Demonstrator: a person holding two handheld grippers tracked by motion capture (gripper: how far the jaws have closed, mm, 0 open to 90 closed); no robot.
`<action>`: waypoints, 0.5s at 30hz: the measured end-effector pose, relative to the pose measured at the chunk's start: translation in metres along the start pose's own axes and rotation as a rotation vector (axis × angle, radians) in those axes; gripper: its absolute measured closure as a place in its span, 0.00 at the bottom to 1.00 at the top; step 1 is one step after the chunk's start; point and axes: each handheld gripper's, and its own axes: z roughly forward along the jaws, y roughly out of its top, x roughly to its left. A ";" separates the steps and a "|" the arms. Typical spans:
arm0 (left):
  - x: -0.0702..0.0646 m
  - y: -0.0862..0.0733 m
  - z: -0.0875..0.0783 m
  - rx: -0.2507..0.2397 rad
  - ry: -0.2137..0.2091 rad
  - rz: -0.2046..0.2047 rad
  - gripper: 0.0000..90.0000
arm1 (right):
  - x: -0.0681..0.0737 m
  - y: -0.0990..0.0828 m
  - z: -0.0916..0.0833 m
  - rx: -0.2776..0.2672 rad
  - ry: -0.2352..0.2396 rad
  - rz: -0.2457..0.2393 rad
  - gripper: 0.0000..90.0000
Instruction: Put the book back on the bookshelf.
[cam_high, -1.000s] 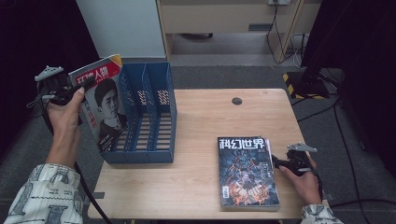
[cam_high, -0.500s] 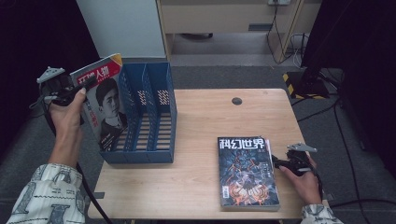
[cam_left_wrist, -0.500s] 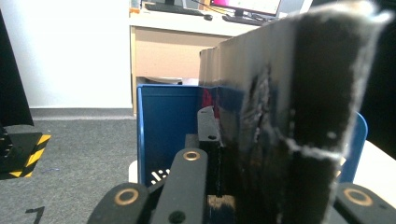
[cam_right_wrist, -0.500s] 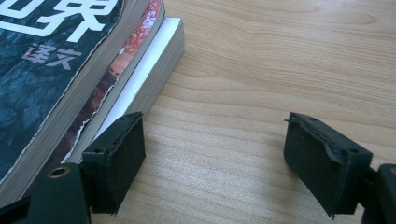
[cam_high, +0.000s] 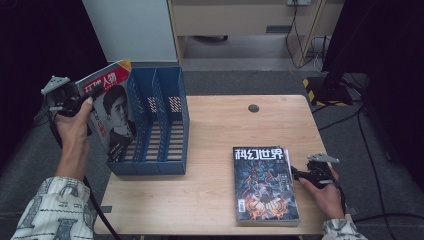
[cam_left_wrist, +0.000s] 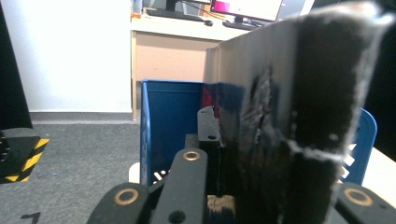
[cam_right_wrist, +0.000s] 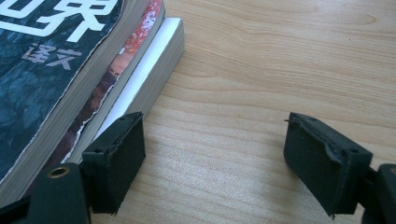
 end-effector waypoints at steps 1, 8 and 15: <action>0.000 -0.001 0.000 -0.005 -0.002 -0.002 0.96 | 0.000 0.000 0.000 0.000 0.000 0.000 0.23; 0.003 -0.008 0.001 -0.032 -0.002 -0.015 0.96 | 0.000 0.000 0.000 -0.001 0.000 0.000 0.23; 0.004 -0.014 0.002 -0.047 -0.005 -0.017 0.96 | 0.000 0.000 0.000 -0.001 -0.001 -0.001 0.23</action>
